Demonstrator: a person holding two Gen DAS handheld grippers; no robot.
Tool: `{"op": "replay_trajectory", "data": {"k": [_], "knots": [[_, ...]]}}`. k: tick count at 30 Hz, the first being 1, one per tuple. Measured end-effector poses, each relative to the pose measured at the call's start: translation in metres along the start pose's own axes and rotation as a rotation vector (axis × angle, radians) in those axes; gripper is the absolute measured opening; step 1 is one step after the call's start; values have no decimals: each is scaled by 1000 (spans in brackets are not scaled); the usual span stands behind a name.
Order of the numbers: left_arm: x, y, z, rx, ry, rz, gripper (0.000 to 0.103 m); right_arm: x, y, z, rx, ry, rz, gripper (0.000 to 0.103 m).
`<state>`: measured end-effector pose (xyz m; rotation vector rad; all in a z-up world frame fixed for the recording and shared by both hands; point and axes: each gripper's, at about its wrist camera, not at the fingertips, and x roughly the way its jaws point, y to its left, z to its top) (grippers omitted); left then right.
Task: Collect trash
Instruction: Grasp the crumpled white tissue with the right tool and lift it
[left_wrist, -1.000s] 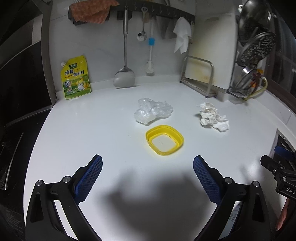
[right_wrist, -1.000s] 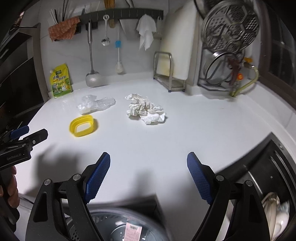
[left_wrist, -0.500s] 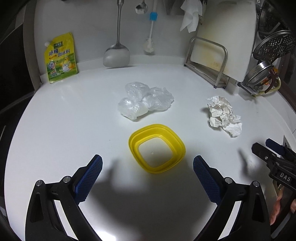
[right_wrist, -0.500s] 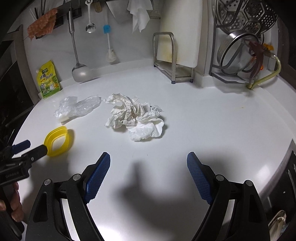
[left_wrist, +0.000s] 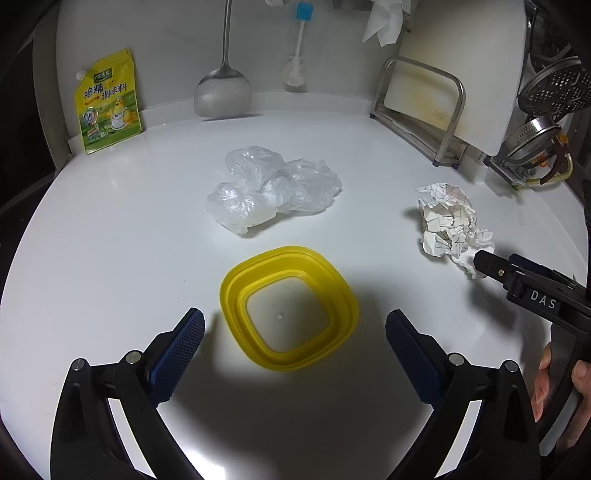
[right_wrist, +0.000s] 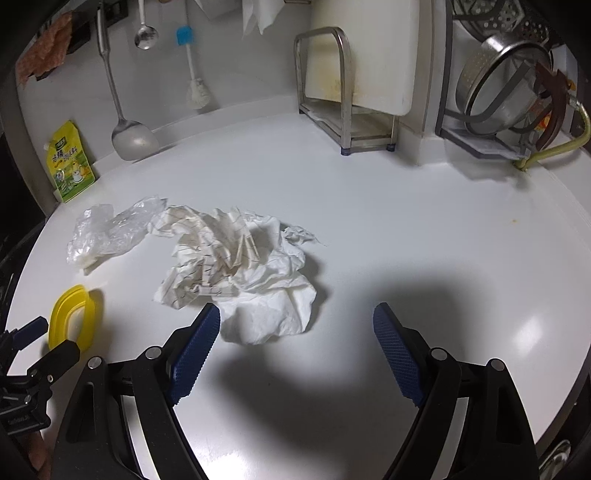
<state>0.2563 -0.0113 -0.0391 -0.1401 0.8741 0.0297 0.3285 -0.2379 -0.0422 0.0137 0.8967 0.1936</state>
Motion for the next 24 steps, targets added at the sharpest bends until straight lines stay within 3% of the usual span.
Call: {"op": "replay_trajectory", "data": {"k": [3, 14, 15, 17, 20, 24], "knots": [[5, 0, 3, -13, 10, 5, 96, 8, -4, 1, 12, 32, 11, 81], [17, 2, 7, -35, 36, 11, 96, 15, 7, 9, -50, 22, -40, 79], [16, 2, 7, -34, 35, 13, 96, 16, 9, 10, -59, 18, -38, 73], [16, 3, 7, -36, 35, 13, 96, 16, 13, 10, -83, 14, -42, 46], [17, 4, 7, -38, 33, 15, 96, 14, 17, 8, -102, 13, -19, 22], [17, 6, 8, -45, 32, 13, 97, 7, 21, 5, -111, -12, -2, 14]]}}
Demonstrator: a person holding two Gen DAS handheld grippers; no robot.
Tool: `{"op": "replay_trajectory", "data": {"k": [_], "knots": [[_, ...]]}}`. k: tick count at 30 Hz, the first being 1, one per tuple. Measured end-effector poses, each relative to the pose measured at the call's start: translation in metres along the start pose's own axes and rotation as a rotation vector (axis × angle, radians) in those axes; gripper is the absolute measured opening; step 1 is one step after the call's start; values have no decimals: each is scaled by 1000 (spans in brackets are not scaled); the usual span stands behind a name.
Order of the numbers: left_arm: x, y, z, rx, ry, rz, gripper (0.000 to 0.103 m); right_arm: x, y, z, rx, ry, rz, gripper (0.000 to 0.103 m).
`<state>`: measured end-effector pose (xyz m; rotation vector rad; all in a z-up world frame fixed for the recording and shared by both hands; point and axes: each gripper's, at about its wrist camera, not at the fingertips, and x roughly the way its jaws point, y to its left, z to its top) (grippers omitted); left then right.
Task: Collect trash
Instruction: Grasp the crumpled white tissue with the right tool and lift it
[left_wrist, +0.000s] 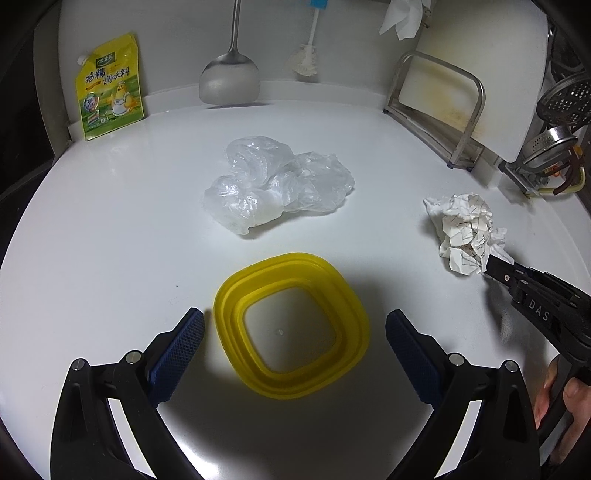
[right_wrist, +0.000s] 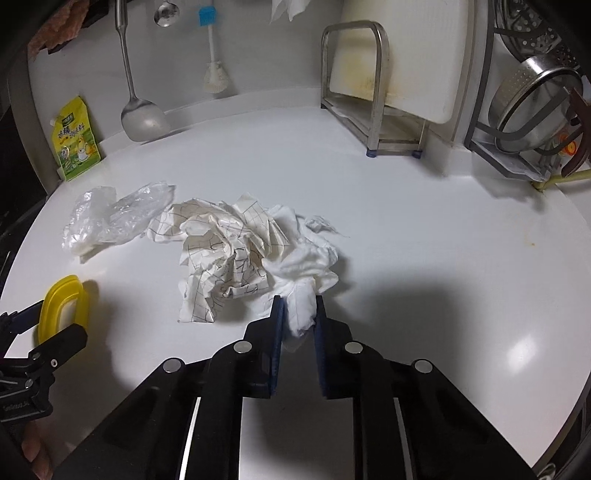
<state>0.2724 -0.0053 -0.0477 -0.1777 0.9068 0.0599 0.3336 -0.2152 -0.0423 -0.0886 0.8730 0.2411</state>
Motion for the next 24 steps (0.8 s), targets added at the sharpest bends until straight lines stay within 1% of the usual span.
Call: {"op": "replay_trajectory", "data": {"k": [5, 11, 12, 13, 14, 15, 16, 19, 24], "knots": [[1, -1, 0, 5, 0, 9, 97, -16, 3, -1, 0, -45, 40, 12], [3, -4, 3, 5, -1, 27, 96, -25, -2, -5, 25, -52, 72, 12], [3, -5, 3, 5, -5, 25, 95, -26, -4, -6, 31, -53, 76, 12], [2, -6, 4, 8, -13, 26, 91, -27, -5, -6, 35, -55, 79, 12], [2, -7, 4, 14, -18, 26, 86, -29, -7, -6, 41, -62, 83, 12], [2, -9, 3, 27, -17, 27, 77, -31, -8, -6, 46, -69, 85, 12], [2, -12, 3, 43, -20, 35, 75, -32, -9, -7, 50, -75, 87, 12], [0, -16, 2, 64, -31, 22, 73, -39, -13, -6, 63, -103, 92, 12], [-6, -16, 1, 72, -58, 10, 73, -52, -18, -6, 83, -175, 105, 12]]}}
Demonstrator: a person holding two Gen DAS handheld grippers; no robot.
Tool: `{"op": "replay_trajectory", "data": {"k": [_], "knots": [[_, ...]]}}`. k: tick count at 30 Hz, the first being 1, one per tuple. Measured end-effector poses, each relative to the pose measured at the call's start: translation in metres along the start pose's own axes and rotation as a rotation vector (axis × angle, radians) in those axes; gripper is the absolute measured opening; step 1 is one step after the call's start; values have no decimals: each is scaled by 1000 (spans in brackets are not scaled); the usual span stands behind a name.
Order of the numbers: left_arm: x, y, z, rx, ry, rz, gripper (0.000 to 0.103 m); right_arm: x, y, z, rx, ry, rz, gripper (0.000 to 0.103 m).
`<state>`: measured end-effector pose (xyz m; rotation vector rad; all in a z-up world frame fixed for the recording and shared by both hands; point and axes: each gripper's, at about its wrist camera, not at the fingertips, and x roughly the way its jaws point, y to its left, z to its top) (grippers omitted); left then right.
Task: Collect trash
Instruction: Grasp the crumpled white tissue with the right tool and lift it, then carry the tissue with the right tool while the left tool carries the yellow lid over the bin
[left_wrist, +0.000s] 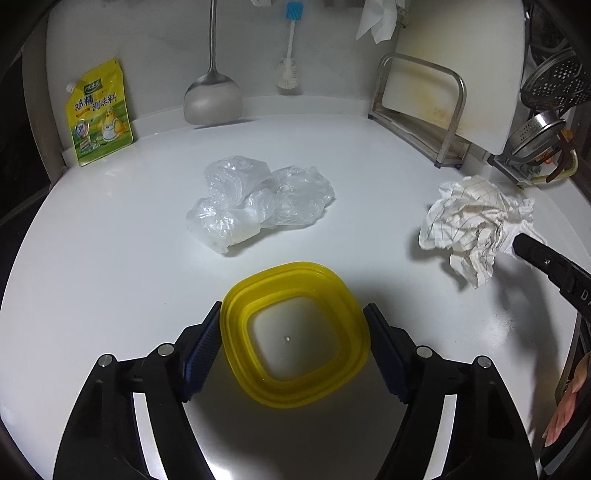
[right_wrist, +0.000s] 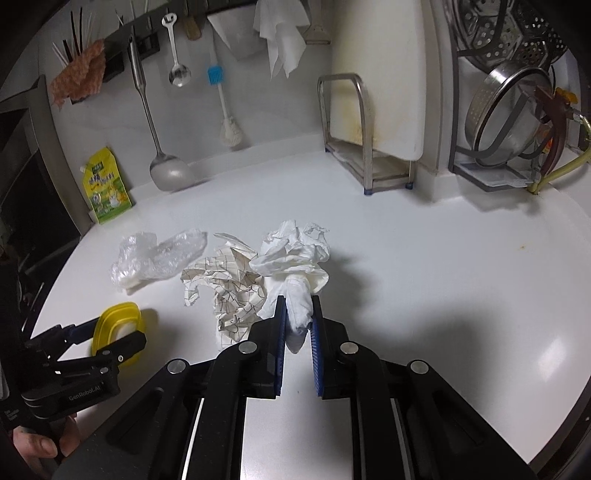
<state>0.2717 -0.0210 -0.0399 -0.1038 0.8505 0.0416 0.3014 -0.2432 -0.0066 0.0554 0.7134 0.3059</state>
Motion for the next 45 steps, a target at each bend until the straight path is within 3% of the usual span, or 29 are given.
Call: {"op": "replay_trajectory", "data": {"k": [3, 7, 17, 26, 36, 45], "knots": [[-5, -1, -1, 15, -20, 3, 73, -11, 1, 2, -4, -63, 3, 12], [-6, -1, -1, 24, -22, 2, 73, -13, 23, 0, -151, -76, -95, 12], [-13, 2, -3, 21, -34, -6, 73, -13, 15, -3, -90, -62, -25, 12], [-55, 4, -13, 46, -96, -28, 73, -41, 14, -17, -39, -96, -39, 12], [-115, 1, -45, 101, -164, -71, 73, -95, 31, -59, 4, -134, -99, 12], [-155, -2, -95, 144, -190, -108, 73, -144, 65, -127, 61, -113, -133, 12]]}}
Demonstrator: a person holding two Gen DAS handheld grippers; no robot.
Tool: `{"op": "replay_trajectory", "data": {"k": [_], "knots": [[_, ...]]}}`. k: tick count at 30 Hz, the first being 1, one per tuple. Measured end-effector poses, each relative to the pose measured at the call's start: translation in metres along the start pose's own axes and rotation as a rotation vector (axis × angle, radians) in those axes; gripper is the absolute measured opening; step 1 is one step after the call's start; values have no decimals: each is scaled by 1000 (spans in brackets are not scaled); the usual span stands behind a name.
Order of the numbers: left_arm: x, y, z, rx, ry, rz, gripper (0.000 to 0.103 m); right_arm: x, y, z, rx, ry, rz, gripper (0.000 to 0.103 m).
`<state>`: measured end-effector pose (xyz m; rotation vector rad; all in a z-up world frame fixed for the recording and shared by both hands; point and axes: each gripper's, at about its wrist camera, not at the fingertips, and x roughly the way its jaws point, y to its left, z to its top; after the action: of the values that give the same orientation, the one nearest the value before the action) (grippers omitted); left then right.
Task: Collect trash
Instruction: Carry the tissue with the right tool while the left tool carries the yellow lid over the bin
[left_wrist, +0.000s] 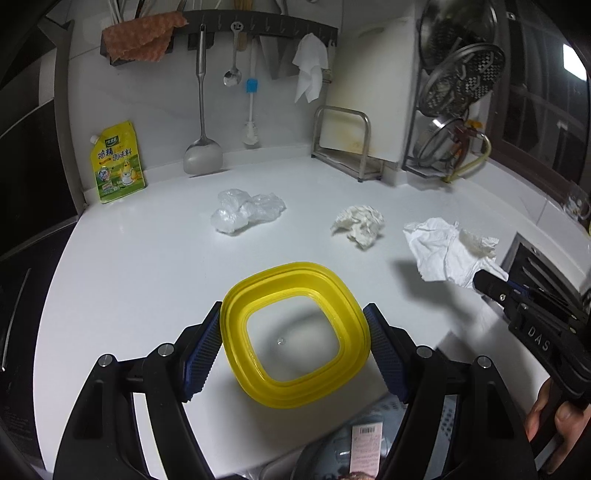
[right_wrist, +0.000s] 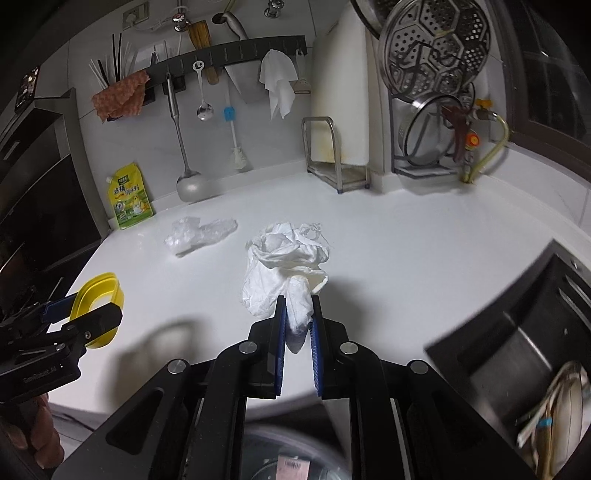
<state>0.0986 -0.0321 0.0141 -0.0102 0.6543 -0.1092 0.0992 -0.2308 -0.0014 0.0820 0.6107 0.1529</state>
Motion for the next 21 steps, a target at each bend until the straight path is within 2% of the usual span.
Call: {"op": "replay_trajectory", "data": {"k": [5, 12, 21], "knots": [[-27, -5, -30, 41, -14, -1, 73, -26, 11, -37, 48, 34, -21, 12], [-51, -11, -61, 58, -3, -23, 73, -60, 22, -67, 79, 29, -45, 12], [-65, -25, -92, 52, 35, -96, 73, -99, 20, -114, 137, 28, -61, 12]]}}
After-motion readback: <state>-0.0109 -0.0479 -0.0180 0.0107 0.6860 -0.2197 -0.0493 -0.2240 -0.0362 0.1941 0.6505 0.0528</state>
